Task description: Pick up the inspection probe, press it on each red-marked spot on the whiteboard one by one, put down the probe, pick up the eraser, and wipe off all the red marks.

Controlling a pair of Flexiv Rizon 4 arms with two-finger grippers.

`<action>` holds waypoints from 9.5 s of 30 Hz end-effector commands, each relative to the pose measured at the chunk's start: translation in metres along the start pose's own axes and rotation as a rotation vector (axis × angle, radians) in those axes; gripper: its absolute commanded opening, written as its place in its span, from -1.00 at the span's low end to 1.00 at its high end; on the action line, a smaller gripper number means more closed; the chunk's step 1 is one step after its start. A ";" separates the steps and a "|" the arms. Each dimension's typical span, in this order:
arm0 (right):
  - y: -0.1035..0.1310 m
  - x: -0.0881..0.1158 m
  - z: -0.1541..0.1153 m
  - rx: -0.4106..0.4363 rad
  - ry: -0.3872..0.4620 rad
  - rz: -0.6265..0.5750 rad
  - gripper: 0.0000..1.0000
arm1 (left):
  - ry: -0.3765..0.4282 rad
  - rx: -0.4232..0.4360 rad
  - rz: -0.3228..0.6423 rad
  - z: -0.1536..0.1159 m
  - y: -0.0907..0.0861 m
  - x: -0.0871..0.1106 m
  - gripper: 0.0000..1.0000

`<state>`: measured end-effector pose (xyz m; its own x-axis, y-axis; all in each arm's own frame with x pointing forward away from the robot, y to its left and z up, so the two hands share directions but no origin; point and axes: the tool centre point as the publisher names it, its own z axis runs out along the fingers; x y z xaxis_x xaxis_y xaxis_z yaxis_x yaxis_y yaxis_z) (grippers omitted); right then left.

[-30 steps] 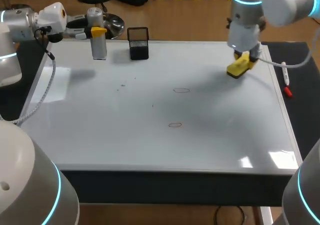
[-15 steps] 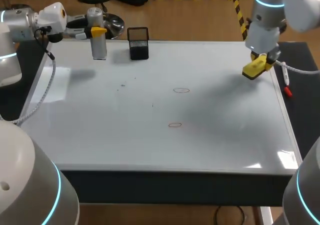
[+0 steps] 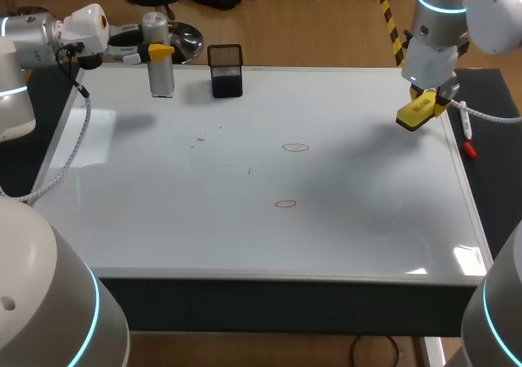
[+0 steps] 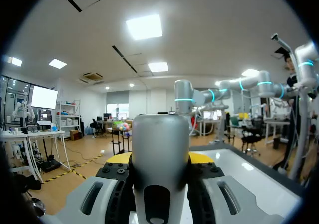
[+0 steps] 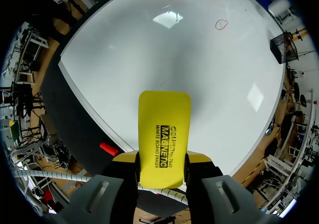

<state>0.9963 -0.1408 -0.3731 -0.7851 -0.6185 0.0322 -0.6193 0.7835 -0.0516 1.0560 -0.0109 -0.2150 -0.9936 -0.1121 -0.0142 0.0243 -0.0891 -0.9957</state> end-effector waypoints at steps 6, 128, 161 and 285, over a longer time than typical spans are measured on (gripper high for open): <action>0.000 0.000 -0.001 0.002 0.001 -0.001 -1.00 | -0.002 -0.002 0.000 0.001 -0.002 0.001 -1.00; 0.000 0.000 -0.001 0.002 0.001 -0.001 -1.00 | 0.212 0.050 -0.059 0.241 0.084 0.138 -1.00; 0.000 0.000 -0.001 0.002 0.001 -0.001 -1.00 | 0.021 0.064 0.056 0.125 -0.002 0.092 -1.00; 0.288 -0.158 0.031 -0.038 -0.207 -1.002 -1.00 | -0.246 0.033 0.102 -0.031 -0.033 0.047 -1.00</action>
<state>0.9390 0.1821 -0.4199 0.1033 -0.9867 -0.1256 -0.9932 -0.0956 -0.0659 1.0065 0.0179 -0.1876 -0.9312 -0.3542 -0.0864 0.1291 -0.0986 -0.9867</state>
